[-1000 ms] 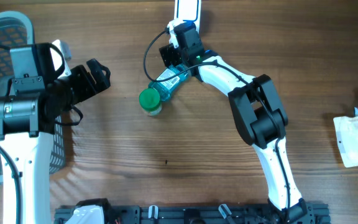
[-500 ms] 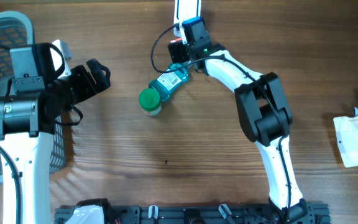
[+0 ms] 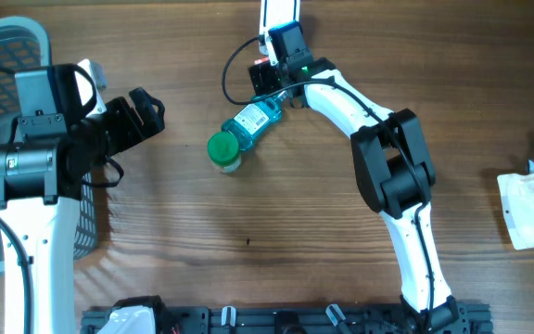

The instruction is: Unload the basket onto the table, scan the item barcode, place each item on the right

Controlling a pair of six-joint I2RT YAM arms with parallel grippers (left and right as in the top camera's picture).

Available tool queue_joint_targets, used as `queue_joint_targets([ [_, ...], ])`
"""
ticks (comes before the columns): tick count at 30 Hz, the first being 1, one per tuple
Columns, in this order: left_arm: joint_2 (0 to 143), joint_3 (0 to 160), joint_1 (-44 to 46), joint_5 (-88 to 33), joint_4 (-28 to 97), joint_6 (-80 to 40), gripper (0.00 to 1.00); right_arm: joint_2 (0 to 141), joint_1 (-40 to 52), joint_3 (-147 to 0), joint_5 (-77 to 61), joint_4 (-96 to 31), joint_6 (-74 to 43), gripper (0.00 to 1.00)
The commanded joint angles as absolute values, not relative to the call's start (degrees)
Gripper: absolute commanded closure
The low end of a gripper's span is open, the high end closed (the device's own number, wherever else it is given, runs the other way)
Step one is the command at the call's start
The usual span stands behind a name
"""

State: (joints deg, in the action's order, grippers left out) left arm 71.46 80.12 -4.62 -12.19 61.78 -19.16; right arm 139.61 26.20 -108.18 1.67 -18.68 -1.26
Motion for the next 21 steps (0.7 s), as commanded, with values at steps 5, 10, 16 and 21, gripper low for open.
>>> queue_joint_targets([
  [5,71.26,80.97,-5.04,-11.9,61.78,-18.39,0.0,141.12,26.39,-109.3,0.71,-17.67,-0.01,0.0],
  [10,71.26,80.95,-5.04,-11.92,61.78,-18.39,0.0,141.18,26.39,-109.3,-1.65,-17.19,0.16,0.0],
  [16,71.26,80.95,-5.04,-11.9,61.78,-18.41,0.0,141.25,26.39,-109.27,-2.02,-16.03,1.45,0.0],
  [21,71.26,80.95,-5.04,-11.9,61.78,-18.41,0.0,141.4,26.37,-109.27,-2.04,-15.81,1.45,0.01],
])
